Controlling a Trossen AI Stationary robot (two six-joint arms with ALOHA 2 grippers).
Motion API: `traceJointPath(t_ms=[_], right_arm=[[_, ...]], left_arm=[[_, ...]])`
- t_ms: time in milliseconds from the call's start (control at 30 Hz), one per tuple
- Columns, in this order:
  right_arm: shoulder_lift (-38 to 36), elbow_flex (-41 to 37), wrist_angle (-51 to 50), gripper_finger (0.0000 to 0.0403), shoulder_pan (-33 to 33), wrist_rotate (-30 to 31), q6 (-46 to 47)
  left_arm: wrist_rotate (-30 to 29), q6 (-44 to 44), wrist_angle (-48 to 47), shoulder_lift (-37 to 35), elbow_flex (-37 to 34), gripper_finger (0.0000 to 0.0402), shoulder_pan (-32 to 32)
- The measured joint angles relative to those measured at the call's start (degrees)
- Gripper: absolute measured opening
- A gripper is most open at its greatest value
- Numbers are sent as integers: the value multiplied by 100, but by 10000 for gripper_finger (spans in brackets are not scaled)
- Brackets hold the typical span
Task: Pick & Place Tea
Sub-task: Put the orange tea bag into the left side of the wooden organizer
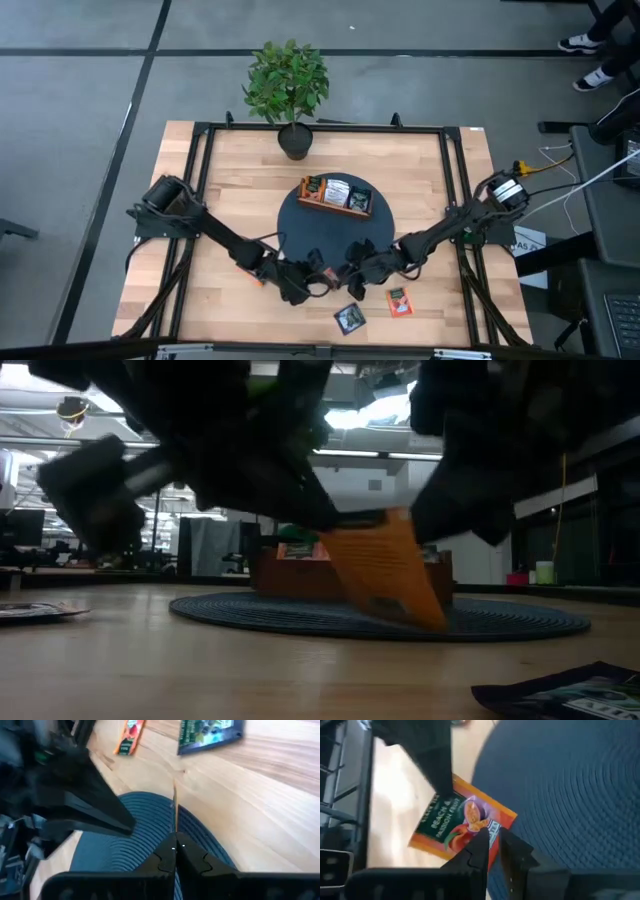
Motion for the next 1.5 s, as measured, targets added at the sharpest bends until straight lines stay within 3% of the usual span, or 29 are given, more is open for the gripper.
traceJointPath(t_ms=[533,767,967,1267,1500], right_arm=[[-361,9,500,44,-131,21,-1579],[-363,11,861,44,-249,25,-2175],[-363,13,1512,49,-423,-305,-2509],[-363,13,2263,140,-857,-1682,-2808],[-245,19,2305,224,-1265,-2336,-2811]], left_arm=[[257,276,-1908,-1558,-2,2,-231],[968,465,-2150,-2238,-2,2,-200],[1029,724,-2494,-2410,-2,2,-363],[823,1468,-2640,-2410,-2,2,-611],[909,1771,-2651,-2410,-2,2,-520]])
